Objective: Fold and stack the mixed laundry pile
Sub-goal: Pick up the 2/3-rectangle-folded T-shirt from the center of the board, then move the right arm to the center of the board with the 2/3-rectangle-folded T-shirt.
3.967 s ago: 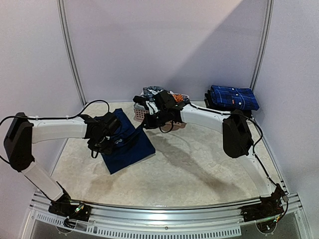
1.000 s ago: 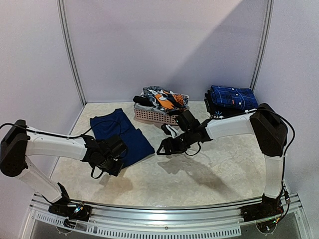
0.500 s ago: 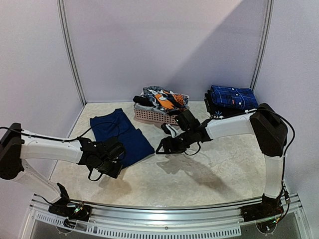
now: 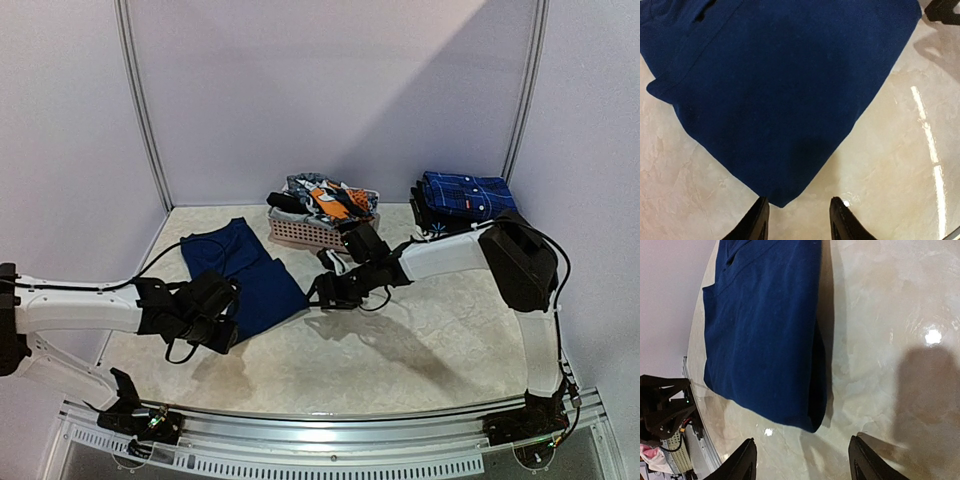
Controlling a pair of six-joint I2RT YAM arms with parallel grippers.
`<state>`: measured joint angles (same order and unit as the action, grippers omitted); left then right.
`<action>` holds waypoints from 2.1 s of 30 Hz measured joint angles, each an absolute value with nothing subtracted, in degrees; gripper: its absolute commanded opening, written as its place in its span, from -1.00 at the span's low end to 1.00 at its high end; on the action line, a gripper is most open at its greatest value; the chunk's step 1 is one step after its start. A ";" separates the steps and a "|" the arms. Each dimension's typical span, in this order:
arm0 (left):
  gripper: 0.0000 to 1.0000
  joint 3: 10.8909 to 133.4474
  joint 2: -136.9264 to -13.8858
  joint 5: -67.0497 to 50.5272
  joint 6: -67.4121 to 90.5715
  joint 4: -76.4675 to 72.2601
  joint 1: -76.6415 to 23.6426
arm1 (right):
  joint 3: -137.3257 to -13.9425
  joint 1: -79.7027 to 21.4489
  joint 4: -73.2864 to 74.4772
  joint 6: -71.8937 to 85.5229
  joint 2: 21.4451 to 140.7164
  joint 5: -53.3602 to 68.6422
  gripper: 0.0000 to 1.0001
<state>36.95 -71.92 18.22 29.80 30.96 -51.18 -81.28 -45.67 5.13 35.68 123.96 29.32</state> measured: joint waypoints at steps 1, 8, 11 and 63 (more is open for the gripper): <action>-0.16 36.67 -71.46 18.28 29.80 30.98 -51.18 | -82.00 -45.67 4.95 36.29 124.84 29.34 0.22; -0.16 34.74 -68.29 18.98 28.97 30.76 -51.27 | -85.58 -45.65 3.31 40.29 128.77 31.07 0.07; -0.17 34.61 -67.81 19.16 28.32 30.63 -51.27 | -86.98 -45.65 2.52 41.91 130.17 32.14 -0.01; -0.22 40.71 -75.81 23.11 25.96 32.29 -65.43 | -74.26 -45.28 -5.58 41.36 126.21 35.64 -1.00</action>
